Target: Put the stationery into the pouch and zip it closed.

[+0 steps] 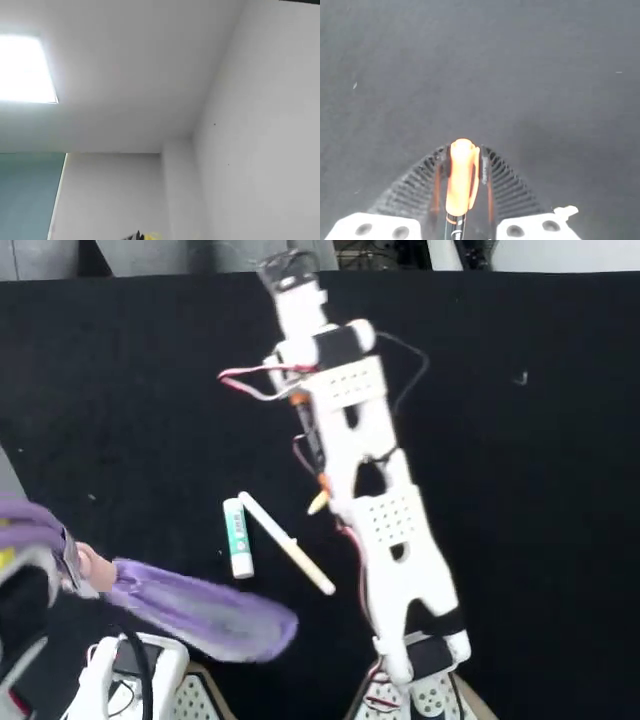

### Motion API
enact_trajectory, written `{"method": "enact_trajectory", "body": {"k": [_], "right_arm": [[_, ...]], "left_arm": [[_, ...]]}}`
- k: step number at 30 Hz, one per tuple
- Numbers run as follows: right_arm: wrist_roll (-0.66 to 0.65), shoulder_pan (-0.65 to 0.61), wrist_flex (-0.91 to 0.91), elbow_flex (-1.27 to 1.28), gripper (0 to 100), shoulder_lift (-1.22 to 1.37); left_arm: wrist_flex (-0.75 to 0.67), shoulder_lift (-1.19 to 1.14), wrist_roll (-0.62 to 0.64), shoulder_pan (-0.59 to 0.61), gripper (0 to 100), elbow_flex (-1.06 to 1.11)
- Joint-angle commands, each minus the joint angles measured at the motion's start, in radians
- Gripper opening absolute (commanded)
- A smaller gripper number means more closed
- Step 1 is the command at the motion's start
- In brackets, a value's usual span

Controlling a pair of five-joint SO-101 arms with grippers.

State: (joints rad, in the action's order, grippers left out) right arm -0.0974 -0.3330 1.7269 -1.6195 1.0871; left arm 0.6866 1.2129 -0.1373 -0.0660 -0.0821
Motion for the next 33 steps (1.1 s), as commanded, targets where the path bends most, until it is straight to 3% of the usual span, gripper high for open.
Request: {"method": "enact_trajectory", "body": {"k": [1, 7, 13, 19, 33], "right_arm": [[0.009, 0.061, -0.009, -0.051, 1.1, -0.183], [0.009, 0.066, -0.018, -0.051, 1.1, -0.389], [0.049, 0.057, 0.017, -0.050, 1.1, -0.585], [0.080, -0.006, 0.041, -0.044, 1.1, -0.760], [0.081, -0.094, 0.048, 0.039, 1.1, -1.012]], "left_arm": [[-0.021, 0.117, 0.011, -0.008, 3, 0.137], [-0.028, 0.229, 0.011, -0.008, 3, 0.239], [-0.226, 0.253, 0.011, -0.005, 3, 0.381], [-0.305, 0.258, 0.005, -0.001, 3, 0.532], [-0.350, 0.407, 0.146, 0.163, 3, 0.581]]}}
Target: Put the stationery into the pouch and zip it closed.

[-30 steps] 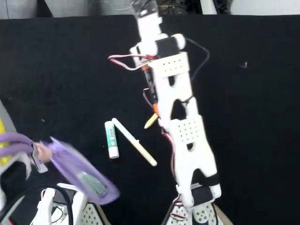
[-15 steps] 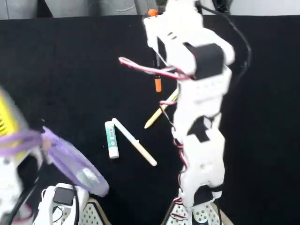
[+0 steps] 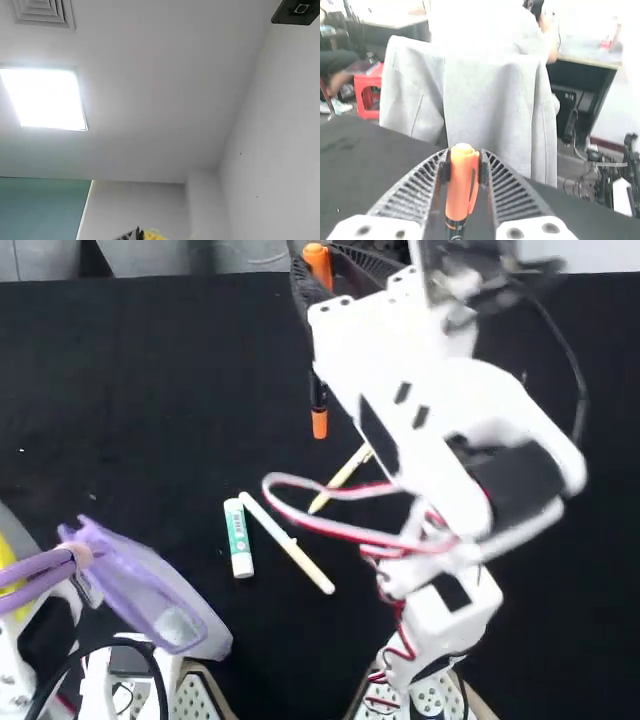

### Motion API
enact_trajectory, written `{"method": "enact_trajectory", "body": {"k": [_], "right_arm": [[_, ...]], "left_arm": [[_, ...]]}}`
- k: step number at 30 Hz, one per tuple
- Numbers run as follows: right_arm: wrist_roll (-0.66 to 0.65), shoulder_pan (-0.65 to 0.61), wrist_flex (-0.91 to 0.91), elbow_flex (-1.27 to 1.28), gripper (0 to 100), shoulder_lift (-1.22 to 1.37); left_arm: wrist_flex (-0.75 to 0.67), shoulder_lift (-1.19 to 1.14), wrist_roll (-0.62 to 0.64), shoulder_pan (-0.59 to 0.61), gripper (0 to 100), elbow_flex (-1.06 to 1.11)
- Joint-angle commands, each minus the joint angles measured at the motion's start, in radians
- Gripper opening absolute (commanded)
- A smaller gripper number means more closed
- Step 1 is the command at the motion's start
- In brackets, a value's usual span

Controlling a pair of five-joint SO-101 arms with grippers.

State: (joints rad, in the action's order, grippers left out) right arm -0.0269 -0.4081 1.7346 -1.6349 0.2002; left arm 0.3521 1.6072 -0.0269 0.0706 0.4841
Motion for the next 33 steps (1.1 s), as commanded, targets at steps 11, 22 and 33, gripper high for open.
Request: {"method": "enact_trajectory", "body": {"k": [11, 22, 33], "right_arm": [[0.000, -0.199, -0.046, 0.576, 1.1, -0.625], [0.002, -0.408, -0.516, 1.357, 1.1, -1.024], [-0.038, -0.560, -1.188, 2.161, 1.1, -1.458]], "left_arm": [[-0.009, 0.029, 0.051, 0.033, 3, 0.018], [-0.009, 0.029, 0.106, 0.033, 3, 0.018], [-0.009, 0.029, 0.106, 0.033, 3, 0.018]]}}
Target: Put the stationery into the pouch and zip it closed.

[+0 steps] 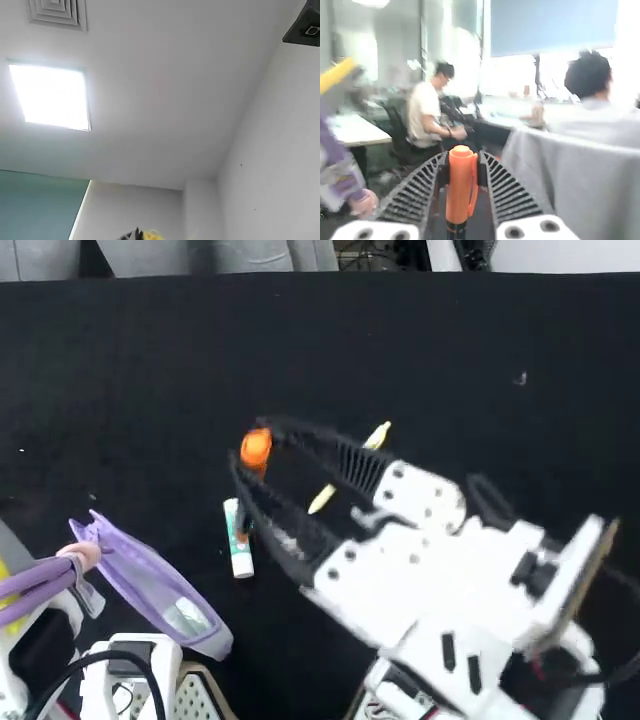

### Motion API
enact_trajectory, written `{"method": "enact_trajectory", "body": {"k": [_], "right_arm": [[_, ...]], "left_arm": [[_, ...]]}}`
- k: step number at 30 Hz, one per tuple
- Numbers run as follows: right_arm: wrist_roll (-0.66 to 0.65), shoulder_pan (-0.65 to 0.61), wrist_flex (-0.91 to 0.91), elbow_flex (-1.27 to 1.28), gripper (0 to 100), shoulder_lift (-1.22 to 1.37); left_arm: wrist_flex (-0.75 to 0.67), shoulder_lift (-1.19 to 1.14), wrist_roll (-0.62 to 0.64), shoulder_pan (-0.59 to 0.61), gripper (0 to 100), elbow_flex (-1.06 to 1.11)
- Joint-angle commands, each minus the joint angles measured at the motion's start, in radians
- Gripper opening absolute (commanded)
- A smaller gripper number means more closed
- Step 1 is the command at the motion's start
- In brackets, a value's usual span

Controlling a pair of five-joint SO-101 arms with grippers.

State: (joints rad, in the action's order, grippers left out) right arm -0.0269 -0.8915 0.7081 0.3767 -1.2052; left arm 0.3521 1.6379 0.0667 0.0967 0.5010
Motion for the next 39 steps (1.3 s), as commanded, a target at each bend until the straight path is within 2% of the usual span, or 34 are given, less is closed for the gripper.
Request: {"method": "enact_trajectory", "body": {"k": [1, 6, 14, 20, 28, 31, 34, 39], "right_arm": [[-0.044, -0.097, -0.180, 0.168, 1.1, -0.051], [-0.064, -0.158, -0.204, 0.189, 1.1, -0.082], [-0.054, -0.163, -0.203, 0.173, 1.1, -0.122], [-0.054, -0.244, -0.100, 0.076, 1.1, -0.120], [-0.054, -0.262, -0.097, 0.065, 1.1, -0.119], [-0.054, -0.313, -0.098, 0.065, 1.1, -0.119], [-0.060, -0.361, -0.100, 0.065, 1.1, -0.119], [-0.063, -0.371, -0.124, 0.091, 1.1, -0.119]], "left_arm": [[-0.009, -0.002, 0.012, 0.007, 3, 0.001], [-0.015, -0.002, 0.012, 0.007, 3, 0.022], [-0.017, -0.002, 0.012, 0.007, 3, 0.027], [-0.017, -0.008, 0.012, 0.007, 3, 0.028], [-0.017, -0.009, 0.012, 0.007, 3, 0.033], [-0.017, -0.009, 0.012, 0.005, 3, 0.041], [-0.061, -0.005, 0.012, 0.005, 3, 0.076], [-0.126, -0.002, 0.012, 0.002, 3, 0.128]]}}
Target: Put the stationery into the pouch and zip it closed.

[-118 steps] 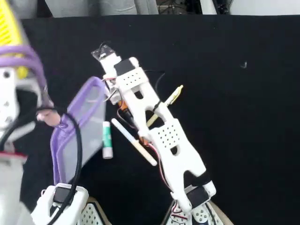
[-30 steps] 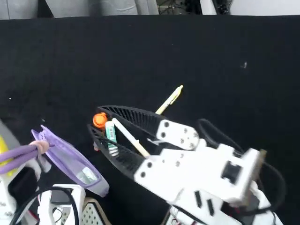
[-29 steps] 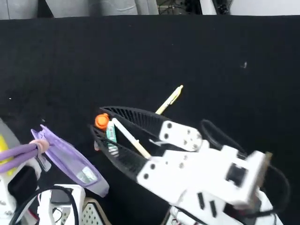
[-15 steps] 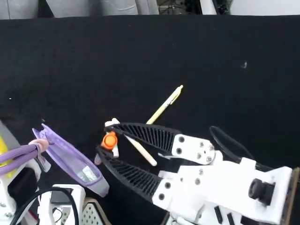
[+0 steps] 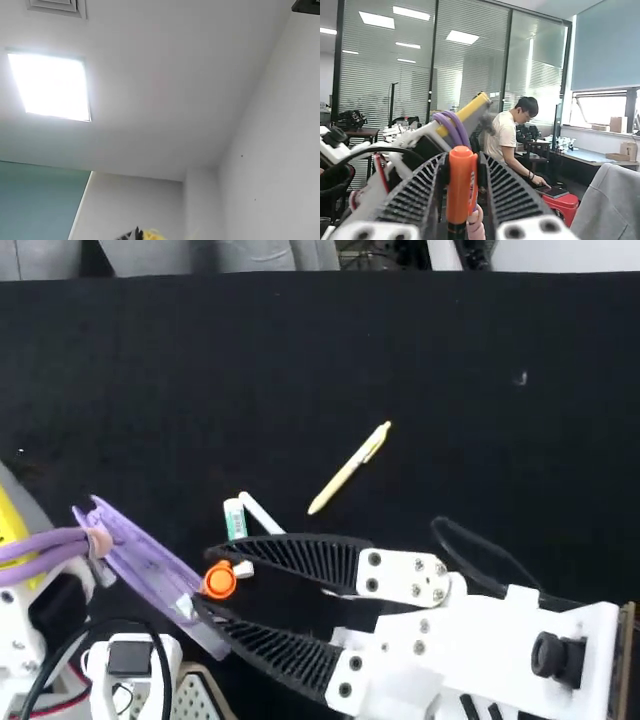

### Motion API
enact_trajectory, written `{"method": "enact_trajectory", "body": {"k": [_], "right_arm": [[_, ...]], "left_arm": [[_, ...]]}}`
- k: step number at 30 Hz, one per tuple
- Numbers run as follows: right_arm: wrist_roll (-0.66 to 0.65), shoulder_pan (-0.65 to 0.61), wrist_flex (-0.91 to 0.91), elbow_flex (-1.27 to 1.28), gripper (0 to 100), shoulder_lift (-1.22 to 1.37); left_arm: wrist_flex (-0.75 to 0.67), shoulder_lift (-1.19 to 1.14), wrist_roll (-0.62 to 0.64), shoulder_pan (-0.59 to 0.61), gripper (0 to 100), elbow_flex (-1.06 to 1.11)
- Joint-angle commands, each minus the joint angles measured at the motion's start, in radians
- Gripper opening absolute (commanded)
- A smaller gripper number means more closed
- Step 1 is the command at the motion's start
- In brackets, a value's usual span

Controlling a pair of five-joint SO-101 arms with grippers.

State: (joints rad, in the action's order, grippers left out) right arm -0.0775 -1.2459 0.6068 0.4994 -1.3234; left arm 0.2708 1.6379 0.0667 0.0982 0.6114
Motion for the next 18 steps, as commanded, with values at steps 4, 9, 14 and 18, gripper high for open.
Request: {"method": "enact_trajectory", "body": {"k": [4, 9, 14, 18], "right_arm": [[-0.035, -0.017, -0.098, 0.048, 1.1, -0.001], [-0.127, -0.017, -0.218, 0.174, 1.1, -0.008], [-0.133, -0.014, -0.229, 0.249, 1.1, -0.002], [-0.218, -0.011, -0.221, 0.320, 1.5, -0.010]], "left_arm": [[-0.043, 0.000, 0.012, -0.001, 3, 0.015], [-0.040, 0.000, 0.012, -0.001, 3, 0.004], [-0.038, 0.023, 0.012, -0.001, 3, 0.002], [-0.040, 0.075, 0.012, -0.001, 3, 0.004]]}}
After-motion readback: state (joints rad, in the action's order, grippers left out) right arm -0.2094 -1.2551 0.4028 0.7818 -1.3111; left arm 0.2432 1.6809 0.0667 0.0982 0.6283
